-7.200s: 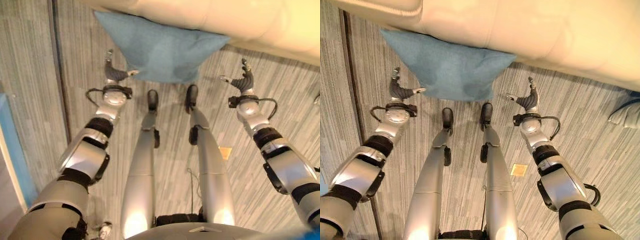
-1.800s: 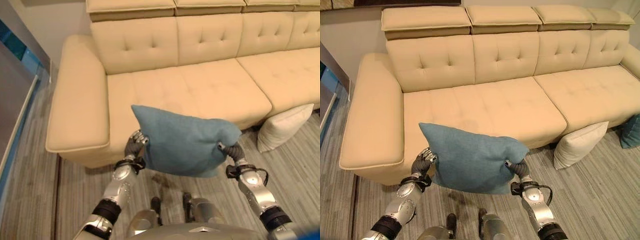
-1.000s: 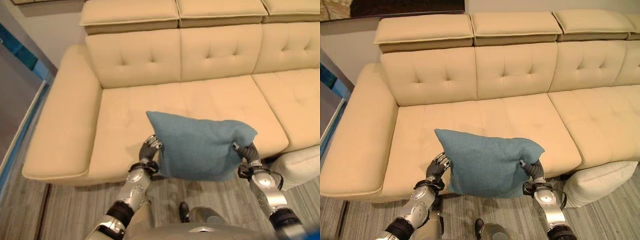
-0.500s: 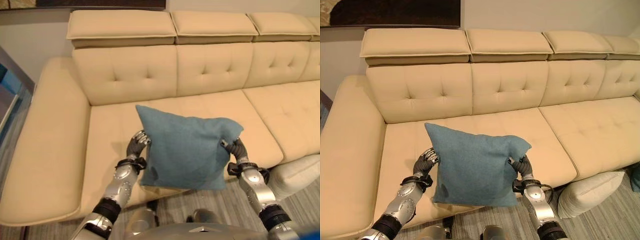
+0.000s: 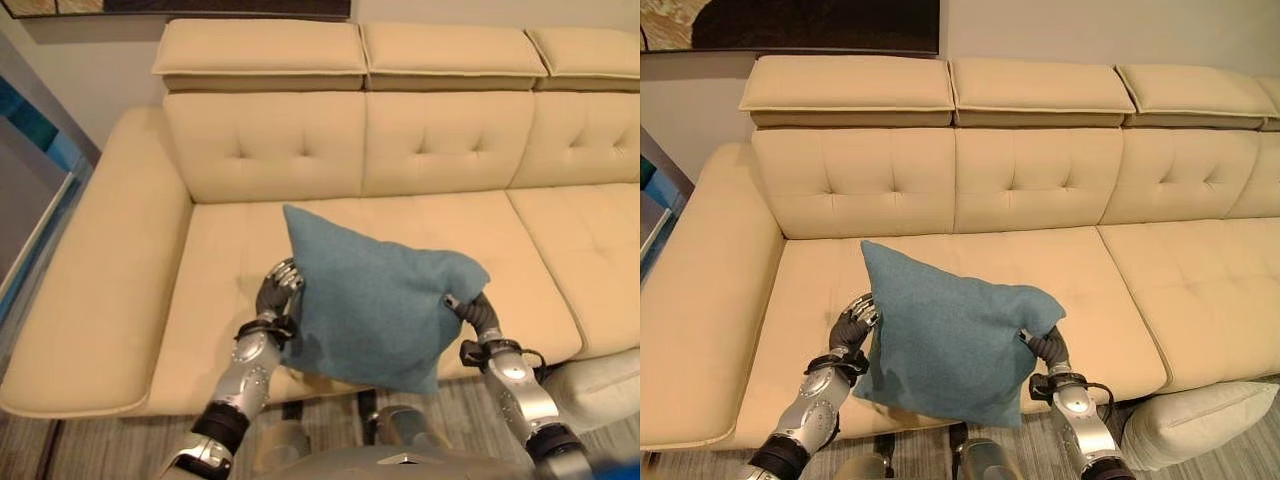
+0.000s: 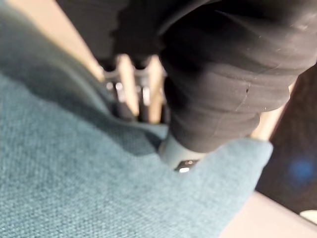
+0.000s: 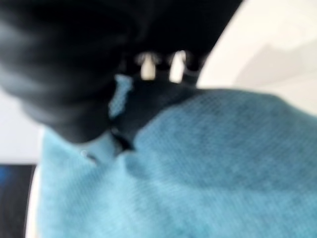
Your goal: Pick up all the scattered cushions and arrange them neatly on the sofa.
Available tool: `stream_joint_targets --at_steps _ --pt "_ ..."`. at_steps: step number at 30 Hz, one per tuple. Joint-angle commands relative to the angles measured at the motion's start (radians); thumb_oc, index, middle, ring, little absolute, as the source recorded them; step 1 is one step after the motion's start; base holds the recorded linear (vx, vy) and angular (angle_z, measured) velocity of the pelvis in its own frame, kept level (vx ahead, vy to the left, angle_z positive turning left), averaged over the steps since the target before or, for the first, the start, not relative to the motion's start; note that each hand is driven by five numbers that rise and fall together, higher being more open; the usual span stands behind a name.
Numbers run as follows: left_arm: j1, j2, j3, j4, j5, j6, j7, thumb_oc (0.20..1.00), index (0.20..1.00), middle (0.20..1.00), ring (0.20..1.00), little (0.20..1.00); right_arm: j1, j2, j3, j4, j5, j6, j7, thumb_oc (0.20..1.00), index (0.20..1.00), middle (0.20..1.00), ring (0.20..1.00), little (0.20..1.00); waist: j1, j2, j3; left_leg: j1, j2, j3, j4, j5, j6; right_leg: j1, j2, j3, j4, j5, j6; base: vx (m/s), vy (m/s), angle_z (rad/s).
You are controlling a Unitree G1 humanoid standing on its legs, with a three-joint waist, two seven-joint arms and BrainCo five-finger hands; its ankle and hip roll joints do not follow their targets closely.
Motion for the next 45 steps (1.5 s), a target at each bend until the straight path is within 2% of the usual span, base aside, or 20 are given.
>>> stream_joint_targets --at_steps 1,3,6,9,10,15,27,37,45 --pt "-0.1 0.015 0.014 -0.14 0.073 -0.081 0.005 0.2 0.2 0.2 0.2 0.2 -0.125 0.003 -0.004 -0.159 -0.02 -0.099 0.007 0.2 0.2 0.2 0.2 0.2 0.009 -0.071 -0.008 0.044 -0.052 0.018 0.161 -0.14 -0.037 0.096 -0.088 0.01 -0.211 0.12 0.124 -0.03 -0.035 0.02" --pt "-0.127 0.023 0.016 -0.15 0.081 -0.089 0.02 0.2 0.2 0.2 0.2 0.2 -0.16 -0.002 0.0 -0.179 -0.022 -0.103 -0.004 0.2 0.2 0.2 0.2 0.2 0.012 -0.071 0.002 0.024 -0.054 0.014 0.166 -0.14 -0.038 0.085 -0.09 0.006 -0.211 0.122 0.124 -0.07 -0.016 0.01" --pt "-0.255 0.044 0.008 -0.219 0.123 -0.125 0.092 0.2 0.2 0.2 0.2 0.2 -0.337 -0.014 0.031 -0.229 -0.017 -0.121 -0.045 0.2 0.2 0.2 0.2 0.2 0.021 -0.058 0.034 -0.065 -0.066 0.004 0.185 -0.148 -0.033 -0.005 -0.101 0.0 -0.172 0.123 0.122 -0.14 0.014 0.18" --pt "-0.321 0.054 0.002 -0.222 0.125 -0.14 0.118 0.2 0.2 0.2 0.2 0.2 -0.43 -0.028 0.054 -0.225 -0.017 -0.124 -0.065 0.2 0.2 0.2 0.2 0.2 0.024 -0.051 0.041 -0.101 -0.069 0.002 0.193 -0.149 -0.031 -0.049 -0.107 -0.001 -0.145 0.123 0.121 -0.06 0.018 0.1" --pt "-0.398 0.07 -0.015 -0.222 0.126 -0.154 0.148 0.2 0.2 0.2 0.2 0.2 -0.529 -0.043 0.093 -0.211 -0.026 -0.117 -0.086 0.2 0.2 0.2 0.2 0.2 0.03 -0.046 0.054 -0.13 -0.07 -0.001 0.194 -0.144 -0.031 -0.088 -0.111 -0.001 -0.123 0.123 0.12 -0.07 0.006 0.12" --pt "-0.502 0.086 -0.033 -0.205 0.126 -0.169 0.183 0.2 0.2 0.2 0.2 0.2 -0.667 -0.056 0.134 -0.168 -0.037 -0.104 -0.118 0.2 0.2 0.2 0.2 0.2 0.036 -0.041 0.063 -0.171 -0.074 -0.012 0.182 -0.134 -0.032 -0.143 -0.111 -0.005 -0.1 0.123 0.12 -0.02 -0.002 0.17" --pt "-0.879 0.163 -0.112 -0.031 0.107 -0.208 0.277 0.2 0.2 0.2 0.2 0.2 -1.074 -0.079 0.245 0.058 0.015 -0.093 -0.192 0.2 0.2 0.2 0.2 0.2 0.06 -0.02 0.104 -0.277 -0.071 -0.069 0.134 -0.064 -0.051 -0.263 -0.108 -0.038 -0.065 0.13 0.127 -0.03 -0.019 0.12" --pt "-0.946 0.183 -0.139 0.026 0.126 -0.214 0.277 0.2 0.2 0.2 0.2 0.2 -1.16 -0.084 0.279 0.159 0.024 -0.094 -0.192 0.2 0.2 0.2 0.2 0.2 0.072 -0.009 0.134 -0.316 -0.068 -0.086 0.119 -0.041 -0.061 -0.303 -0.11 -0.048 -0.066 0.138 0.128 -0.01 -0.004 0.06" --pt "-1.044 0.197 -0.164 0.109 0.126 -0.231 0.297 0.2 0.2 0.2 0.2 0.2 -1.252 -0.084 0.31 0.217 0.012 -0.11 -0.212 0.2 0.2 0.2 0.2 0.2 0.077 -0.012 0.126 -0.343 -0.053 -0.094 0.087 -0.02 -0.07 -0.338 -0.102 -0.053 -0.083 0.15 0.135 0.0 -0.004 0.01"
